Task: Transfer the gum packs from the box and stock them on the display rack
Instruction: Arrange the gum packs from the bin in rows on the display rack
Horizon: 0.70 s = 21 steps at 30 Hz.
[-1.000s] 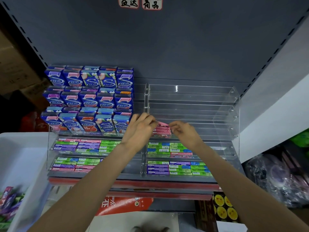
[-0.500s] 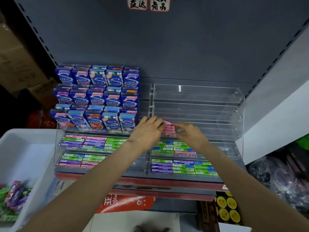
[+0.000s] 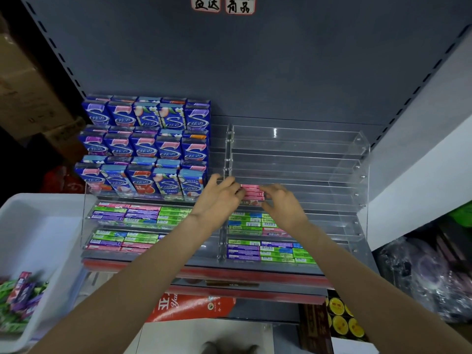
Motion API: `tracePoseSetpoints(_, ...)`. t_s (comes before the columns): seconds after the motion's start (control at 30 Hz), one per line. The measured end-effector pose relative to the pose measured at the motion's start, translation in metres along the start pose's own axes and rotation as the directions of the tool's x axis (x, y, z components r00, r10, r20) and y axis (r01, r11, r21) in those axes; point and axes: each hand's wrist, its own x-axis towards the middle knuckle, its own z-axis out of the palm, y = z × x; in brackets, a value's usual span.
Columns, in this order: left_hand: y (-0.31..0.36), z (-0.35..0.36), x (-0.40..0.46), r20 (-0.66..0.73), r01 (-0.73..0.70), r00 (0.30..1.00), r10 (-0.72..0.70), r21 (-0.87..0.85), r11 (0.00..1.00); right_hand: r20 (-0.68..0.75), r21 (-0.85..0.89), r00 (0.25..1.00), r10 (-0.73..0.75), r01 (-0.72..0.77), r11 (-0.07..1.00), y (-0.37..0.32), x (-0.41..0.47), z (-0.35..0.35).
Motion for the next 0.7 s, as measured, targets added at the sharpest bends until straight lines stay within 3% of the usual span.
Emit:
tracePoseSetpoints(0.13, 0.002, 0.002, 0.001, -0.007, 0.034, 0.999, -0.034, -0.051, 0.998, -0.006, -0.078, 1.0, -0.014, 0.014, 0.997, -0.002, -0.003, 0.001)
tracePoseSetpoints(0.27, 0.006, -0.01, -0.006, -0.054, 0.069, 0.994, -0.091, -0.318, 0.946, -0.038, -0.094, 0.997, -0.068, 0.064, 0.994, -0.005, -0.01, -0.003)
tracePoseSetpoints(0.37, 0.005, -0.023, -0.026, -0.129, 0.152, 0.958, -0.257, -0.531, 0.834, -0.115, -0.034, 0.982, -0.148, 0.145, 0.989, -0.018, -0.02, -0.005)
tracePoseSetpoints(0.47, -0.007, -0.027, -0.06, -0.089, 0.235, 0.913, -0.398, -0.682, 0.693, -0.135, 0.116, 0.975, -0.177, 0.193, 0.974, -0.047, -0.026, -0.002)
tracePoseSetpoints(0.6, -0.041, -0.016, -0.124, 0.013, 0.359, 0.82, -0.573, -0.791, 0.495, -0.053, 0.217, 0.97, -0.237, 0.243, 0.946, -0.105, -0.028, 0.017)
tracePoseSetpoints(0.7, -0.075, 0.003, -0.187, 0.088, 0.476, 0.712, -0.697, -0.79, 0.386, 0.045, 0.235, 0.952, -0.304, 0.285, 0.929, -0.161, -0.027, 0.053)
